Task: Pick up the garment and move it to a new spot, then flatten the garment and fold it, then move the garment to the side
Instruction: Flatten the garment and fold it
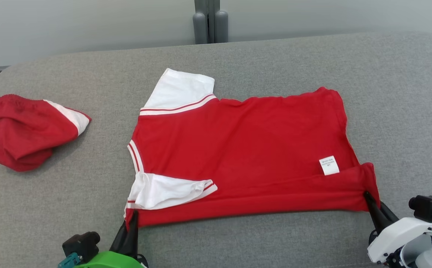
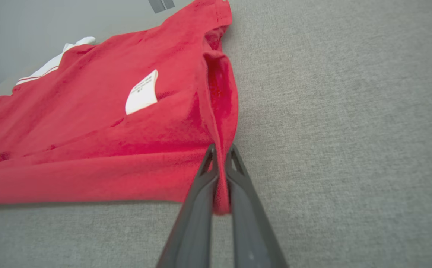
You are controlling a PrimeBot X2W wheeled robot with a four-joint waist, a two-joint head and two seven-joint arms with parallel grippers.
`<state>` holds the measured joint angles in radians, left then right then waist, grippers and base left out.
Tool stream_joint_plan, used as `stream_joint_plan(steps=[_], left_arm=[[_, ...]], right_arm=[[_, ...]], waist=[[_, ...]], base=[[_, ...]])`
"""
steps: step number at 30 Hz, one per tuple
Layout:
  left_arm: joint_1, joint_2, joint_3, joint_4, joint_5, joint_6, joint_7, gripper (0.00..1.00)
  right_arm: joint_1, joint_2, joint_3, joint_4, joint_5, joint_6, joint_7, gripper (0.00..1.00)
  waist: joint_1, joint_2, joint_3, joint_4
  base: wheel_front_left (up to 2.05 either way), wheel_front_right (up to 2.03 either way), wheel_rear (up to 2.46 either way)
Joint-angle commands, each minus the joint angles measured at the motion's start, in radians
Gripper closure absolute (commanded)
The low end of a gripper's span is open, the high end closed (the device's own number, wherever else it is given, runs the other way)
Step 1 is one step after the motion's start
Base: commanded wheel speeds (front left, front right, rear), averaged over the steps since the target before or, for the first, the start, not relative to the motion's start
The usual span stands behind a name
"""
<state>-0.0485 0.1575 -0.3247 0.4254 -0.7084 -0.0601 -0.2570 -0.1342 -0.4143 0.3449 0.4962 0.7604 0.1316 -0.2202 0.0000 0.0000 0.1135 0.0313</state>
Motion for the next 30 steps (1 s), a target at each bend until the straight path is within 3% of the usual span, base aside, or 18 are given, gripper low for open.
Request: stream_joint_plan(steps=[1,2,3,4,14,23,30], left_arm=[[0.016,0.008,0.002,-0.012,0.012,0.018,-0.004,0.82],[0.02,0.013,-0.005,-0.022,0.028,0.029,-0.005,0.3],[0.026,0.01,-0.008,-0.028,0.037,0.038,-0.006,0.0],[0.031,0.005,-0.008,-0.031,0.043,0.043,-0.006,0.0],[-0.014,-0.007,0.06,-0.107,0.103,0.06,-0.008,0.0],[-0.053,0.012,0.162,-0.196,0.264,0.086,-0.007,0.0],[-0.027,0.026,0.23,-0.214,0.327,0.082,-0.007,0.0]], right_arm=[[0.025,0.007,-0.02,-0.014,0.001,-0.002,0.008,1.0],[0.04,0.013,-0.032,-0.024,-0.007,-0.002,0.013,0.69],[0.05,0.019,-0.042,-0.034,-0.018,-0.002,0.017,0.09],[0.056,0.028,-0.053,-0.042,-0.023,-0.002,0.018,0.0],[0.049,0.108,-0.151,-0.152,-0.129,-0.001,0.004,0.0],[0.025,0.174,-0.216,-0.257,-0.263,-0.001,-0.037,0.0],[0.045,0.198,-0.245,-0.308,-0.342,-0.001,-0.044,0.0]], waist=[[0.0,0.0,-0.004,0.002],[0.0,0.0,-0.006,0.002],[0.0,0.0,-0.008,0.0],[0.0,0.0,-0.011,-0.001],[0.0,0.0,-0.042,-0.029],[0.0,0.0,-0.063,-0.043],[0.0,0.0,-0.085,-0.041]], base=[[0.0,0.0,0.0],[0.0,0.0,0.0],[0.0,0.0,0.0],[0.0,0.0,0.0],[0.0,0.0,0.0],[0.0,0.0,0.0],[0.0,0.0,0.0]])
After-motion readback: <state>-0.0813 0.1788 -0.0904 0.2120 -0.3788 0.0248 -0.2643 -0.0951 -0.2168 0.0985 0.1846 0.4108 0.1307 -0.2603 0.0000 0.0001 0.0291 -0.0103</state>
